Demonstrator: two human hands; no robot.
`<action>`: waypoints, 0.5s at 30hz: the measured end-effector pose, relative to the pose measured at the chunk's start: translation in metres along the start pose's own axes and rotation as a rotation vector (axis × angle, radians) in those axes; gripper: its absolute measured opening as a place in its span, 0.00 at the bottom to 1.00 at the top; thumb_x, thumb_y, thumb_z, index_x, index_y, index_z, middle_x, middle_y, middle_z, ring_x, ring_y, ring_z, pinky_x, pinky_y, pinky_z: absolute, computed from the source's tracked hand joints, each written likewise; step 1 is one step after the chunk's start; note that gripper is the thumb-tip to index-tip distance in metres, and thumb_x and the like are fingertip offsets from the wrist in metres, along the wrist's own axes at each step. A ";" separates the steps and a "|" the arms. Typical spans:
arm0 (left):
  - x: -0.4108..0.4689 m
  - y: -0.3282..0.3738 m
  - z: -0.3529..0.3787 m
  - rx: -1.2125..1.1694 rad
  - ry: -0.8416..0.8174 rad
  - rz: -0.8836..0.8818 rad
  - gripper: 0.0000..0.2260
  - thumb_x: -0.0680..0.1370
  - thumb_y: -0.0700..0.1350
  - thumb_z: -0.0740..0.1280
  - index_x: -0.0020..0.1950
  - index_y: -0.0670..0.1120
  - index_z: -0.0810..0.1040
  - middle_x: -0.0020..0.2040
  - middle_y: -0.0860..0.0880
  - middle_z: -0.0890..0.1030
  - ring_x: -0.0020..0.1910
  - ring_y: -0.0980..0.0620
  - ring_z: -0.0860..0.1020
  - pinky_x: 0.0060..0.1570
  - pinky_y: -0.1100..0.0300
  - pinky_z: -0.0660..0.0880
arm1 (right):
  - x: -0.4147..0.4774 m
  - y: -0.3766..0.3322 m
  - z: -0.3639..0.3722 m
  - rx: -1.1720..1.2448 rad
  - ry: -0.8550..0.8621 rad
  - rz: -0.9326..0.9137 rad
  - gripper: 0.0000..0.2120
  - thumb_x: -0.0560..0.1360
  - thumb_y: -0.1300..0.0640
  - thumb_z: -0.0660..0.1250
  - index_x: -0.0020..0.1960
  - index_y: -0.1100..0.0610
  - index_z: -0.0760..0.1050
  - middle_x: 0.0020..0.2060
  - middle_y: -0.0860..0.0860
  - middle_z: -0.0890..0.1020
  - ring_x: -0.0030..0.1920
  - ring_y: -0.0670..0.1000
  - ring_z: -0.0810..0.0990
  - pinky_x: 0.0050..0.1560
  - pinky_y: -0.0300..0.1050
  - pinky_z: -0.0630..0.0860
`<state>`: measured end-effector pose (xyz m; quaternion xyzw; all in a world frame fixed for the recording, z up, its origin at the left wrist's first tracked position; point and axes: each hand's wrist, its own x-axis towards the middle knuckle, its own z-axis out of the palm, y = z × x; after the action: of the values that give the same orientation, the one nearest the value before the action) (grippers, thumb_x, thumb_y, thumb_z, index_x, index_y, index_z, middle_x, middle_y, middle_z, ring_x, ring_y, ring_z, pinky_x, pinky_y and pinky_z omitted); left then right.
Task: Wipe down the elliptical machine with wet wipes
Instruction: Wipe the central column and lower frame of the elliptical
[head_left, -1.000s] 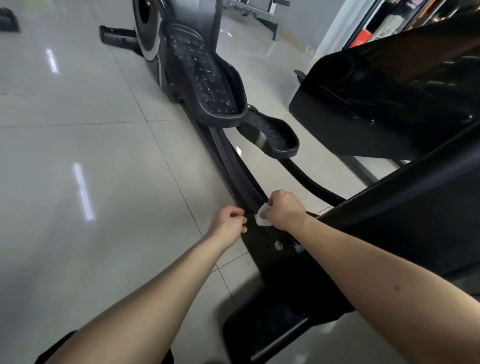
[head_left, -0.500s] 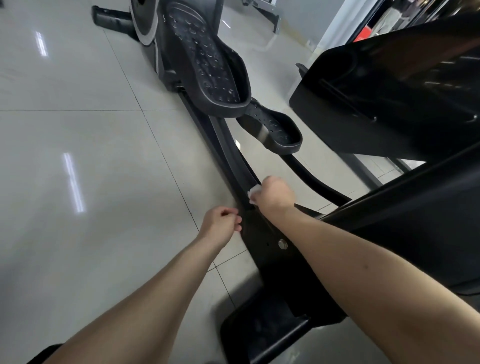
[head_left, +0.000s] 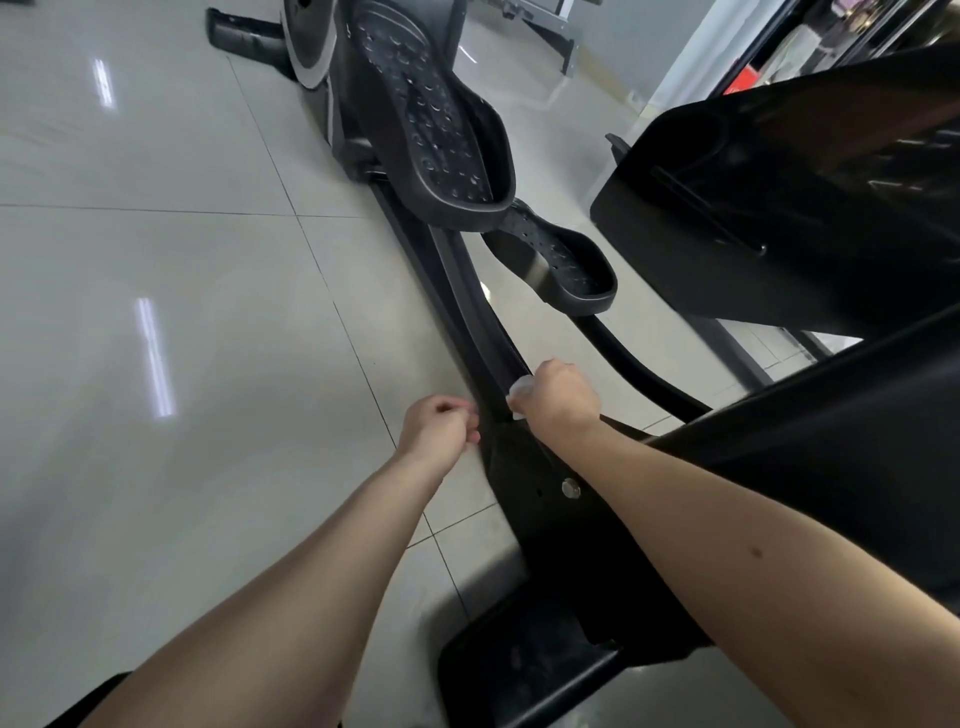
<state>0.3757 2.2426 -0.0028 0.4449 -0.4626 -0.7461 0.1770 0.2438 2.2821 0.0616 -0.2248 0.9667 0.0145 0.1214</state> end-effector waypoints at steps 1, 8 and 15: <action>0.000 0.001 -0.002 0.000 0.013 0.000 0.09 0.80 0.33 0.60 0.52 0.41 0.80 0.50 0.38 0.85 0.38 0.46 0.81 0.37 0.60 0.75 | 0.000 -0.001 -0.002 0.002 0.005 -0.029 0.15 0.78 0.58 0.69 0.36 0.59 0.68 0.33 0.55 0.74 0.43 0.58 0.80 0.44 0.47 0.79; 0.018 0.017 -0.027 0.075 0.019 0.017 0.11 0.80 0.35 0.58 0.47 0.44 0.79 0.47 0.42 0.84 0.36 0.48 0.82 0.44 0.57 0.75 | 0.036 -0.052 -0.010 0.211 0.064 -0.182 0.13 0.74 0.63 0.71 0.34 0.59 0.70 0.30 0.52 0.74 0.30 0.52 0.74 0.26 0.38 0.63; 0.050 0.068 -0.052 0.146 0.100 0.110 0.11 0.78 0.34 0.58 0.47 0.45 0.79 0.46 0.45 0.84 0.36 0.49 0.82 0.46 0.57 0.75 | 0.078 -0.104 -0.028 0.415 0.104 -0.221 0.14 0.71 0.64 0.72 0.32 0.56 0.70 0.28 0.48 0.74 0.30 0.47 0.73 0.26 0.38 0.65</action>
<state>0.3812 2.1464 0.0212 0.4671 -0.5302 -0.6764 0.2075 0.2148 2.1527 0.0728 -0.3001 0.9234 -0.2093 0.1158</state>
